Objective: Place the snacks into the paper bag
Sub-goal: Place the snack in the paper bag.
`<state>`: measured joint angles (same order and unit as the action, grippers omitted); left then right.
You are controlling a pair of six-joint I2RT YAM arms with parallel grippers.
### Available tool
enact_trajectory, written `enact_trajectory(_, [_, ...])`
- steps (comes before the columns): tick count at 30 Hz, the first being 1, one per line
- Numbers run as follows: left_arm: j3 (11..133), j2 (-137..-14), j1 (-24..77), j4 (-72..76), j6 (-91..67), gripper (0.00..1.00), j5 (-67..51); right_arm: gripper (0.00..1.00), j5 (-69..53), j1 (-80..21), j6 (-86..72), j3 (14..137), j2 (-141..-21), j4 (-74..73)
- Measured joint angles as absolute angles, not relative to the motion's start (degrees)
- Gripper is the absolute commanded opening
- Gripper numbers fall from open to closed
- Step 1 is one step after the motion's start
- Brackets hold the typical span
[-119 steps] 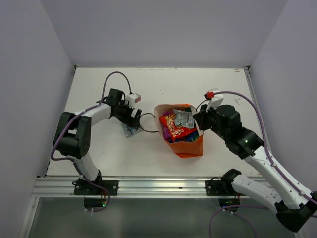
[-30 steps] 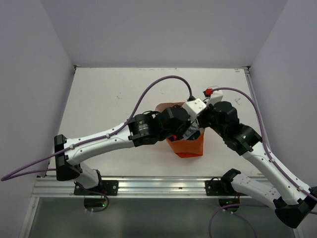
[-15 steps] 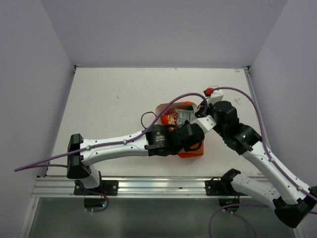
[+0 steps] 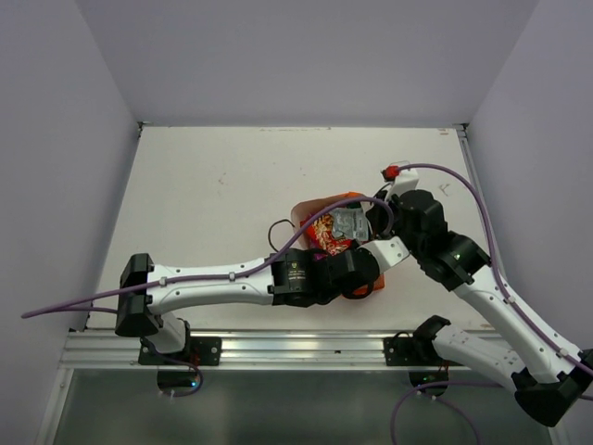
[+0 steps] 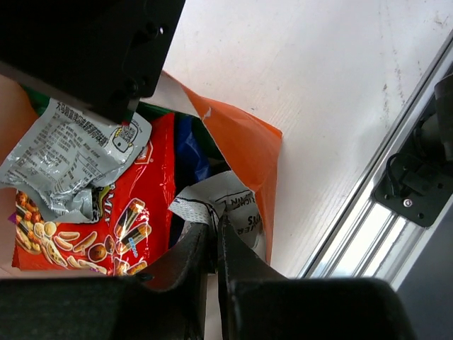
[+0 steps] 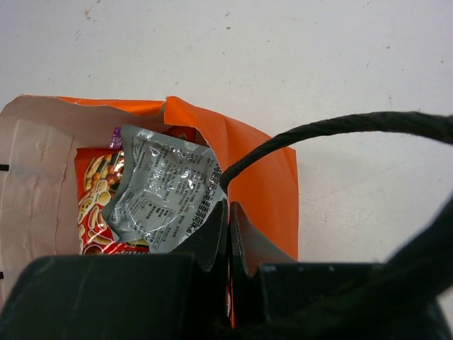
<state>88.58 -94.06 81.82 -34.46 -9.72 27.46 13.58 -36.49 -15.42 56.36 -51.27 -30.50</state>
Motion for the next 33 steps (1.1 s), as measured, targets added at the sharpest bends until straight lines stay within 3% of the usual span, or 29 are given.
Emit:
enact_trajectory(8, [84.23, -92.03, 81.67, -30.74, -9.37, 0.16, 25.56, 0.00, 15.07, -36.49, -16.14, 56.36, -51.79, -30.48])
enact_trajectory(13, [84.27, -93.41, 80.16, -29.67, -10.94, 0.31, 24.51, 0.00, 15.86, -36.47, -16.69, 56.36, -52.14, -30.44])
enact_trajectory(18, [85.62, -93.73, 79.02, -31.00, -11.07, 0.72, 25.67, 0.00, 15.92, -36.29, -16.91, 56.36, -52.14, -30.44])
enact_trajectory(21, [87.59, -93.49, 78.78, -32.51, -10.98, 0.87, 26.41, 0.00, 16.05, -36.32, -16.91, 56.36, -52.14, -30.44])
enact_trajectory(28, [98.56, -90.61, 76.71, -37.34, -14.52, 0.94, 29.06, 0.00, 16.01, -36.36, -16.88, 57.10, -53.10, -30.46])
enact_trajectory(33, [104.05, -85.69, 67.75, -43.57, -23.99, 0.93, 30.83, 0.00, 15.99, -36.36, -16.86, 57.67, -53.69, -30.74])
